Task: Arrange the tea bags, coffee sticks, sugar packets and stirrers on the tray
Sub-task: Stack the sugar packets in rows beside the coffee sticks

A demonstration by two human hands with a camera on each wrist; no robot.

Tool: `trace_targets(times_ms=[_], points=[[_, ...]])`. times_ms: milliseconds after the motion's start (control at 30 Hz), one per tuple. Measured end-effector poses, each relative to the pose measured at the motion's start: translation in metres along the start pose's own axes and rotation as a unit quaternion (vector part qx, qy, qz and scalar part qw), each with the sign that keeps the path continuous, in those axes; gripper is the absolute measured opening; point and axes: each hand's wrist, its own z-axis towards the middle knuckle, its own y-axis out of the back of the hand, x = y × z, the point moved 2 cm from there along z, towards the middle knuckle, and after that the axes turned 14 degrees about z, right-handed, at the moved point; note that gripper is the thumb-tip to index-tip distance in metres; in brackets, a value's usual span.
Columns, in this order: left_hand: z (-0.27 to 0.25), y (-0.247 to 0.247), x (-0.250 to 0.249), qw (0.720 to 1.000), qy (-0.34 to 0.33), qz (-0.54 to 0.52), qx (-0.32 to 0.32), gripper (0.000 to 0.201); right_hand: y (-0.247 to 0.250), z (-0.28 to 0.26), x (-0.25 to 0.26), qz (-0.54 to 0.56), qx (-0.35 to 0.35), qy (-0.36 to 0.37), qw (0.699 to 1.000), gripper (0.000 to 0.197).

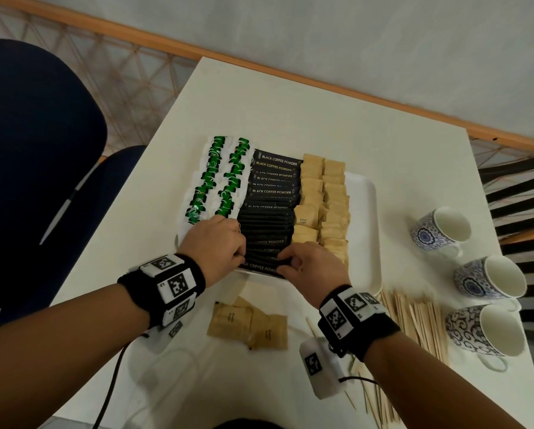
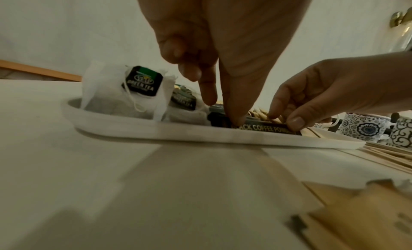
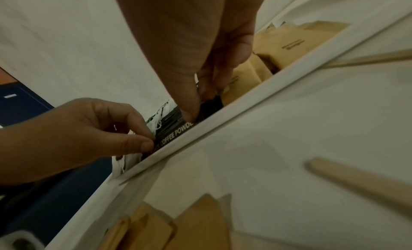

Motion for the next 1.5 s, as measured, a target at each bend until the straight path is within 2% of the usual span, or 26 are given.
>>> trace_targets(times_ms=[200, 367, 500, 633, 667, 733, 800, 900, 1000, 1167, 1300, 1367, 1400, 1433, 1500], points=[[0.001, 0.003, 0.000, 1.000, 0.007, 0.015, 0.004, 0.015, 0.011, -0.003, -0.003, -0.013, 0.034, -0.016, 0.999, 0.026], [0.003, 0.001, -0.001, 1.000, 0.001, -0.003, 0.012, 0.035, 0.004, 0.000, -0.005, -0.027, 0.028, -0.010, 0.999, 0.039], [0.004, -0.002, -0.002, 1.000, 0.005, 0.006, 0.022, 0.027, 0.003, 0.000, -0.004, -0.038, 0.033, -0.003, 0.999, 0.036], [-0.004, 0.000, -0.007, 0.999, -0.023, -0.029, -0.010, 0.028, 0.009, -0.011, -0.001, -0.013, 0.003, 0.031, 0.999, 0.031], [-0.009, 0.000, -0.009, 0.998, -0.050, -0.045, -0.005, 0.033, 0.011, -0.017, 0.001, -0.013, 0.013, 0.049, 0.999, 0.026], [-0.021, -0.004, -0.016, 0.990, -0.119, -0.053, 0.049, 0.043, 0.009, -0.031, 0.003, -0.038, 0.079, 0.072, 0.994, 0.025], [-0.032, -0.015, -0.023, 0.977, -0.174, -0.005, 0.120, 0.053, 0.000, -0.042, 0.002, -0.079, 0.151, 0.064, 0.983, 0.038], [-0.041, -0.032, -0.030, 0.971, -0.177, 0.035, 0.157, 0.070, -0.015, -0.053, -0.001, -0.118, 0.202, 0.046, 0.971, 0.059], [-0.043, -0.040, -0.035, 0.977, -0.155, 0.022, 0.148, 0.063, -0.023, -0.057, 0.001, -0.123, 0.202, 0.055, 0.970, 0.057], [-0.041, -0.040, -0.046, 0.983, -0.116, -0.026, 0.141, 0.050, -0.028, -0.054, 0.002, -0.088, 0.197, 0.023, 0.976, 0.043], [-0.036, -0.039, -0.048, 0.984, -0.088, -0.061, 0.140, 0.048, -0.022, -0.055, 0.000, -0.033, 0.187, -0.012, 0.982, 0.052], [-0.035, -0.040, -0.045, 0.984, -0.076, -0.066, 0.147, 0.051, -0.016, -0.053, -0.004, -0.036, 0.197, -0.014, 0.980, 0.035], [-0.035, -0.040, -0.044, 0.985, -0.076, -0.061, 0.145, 0.048, -0.012, -0.052, -0.007, -0.037, 0.196, -0.012, 0.980, 0.020], [-0.034, -0.039, -0.043, 0.985, -0.078, -0.059, 0.139, 0.040, -0.007, -0.050, -0.010, -0.023, 0.188, -0.015, 0.982, 0.013], [-0.032, -0.037, -0.040, 0.985, -0.074, -0.080, 0.135, 0.025, 0.002, -0.048, -0.020, 0.039, 0.154, -0.035, 0.987, 0.027]])
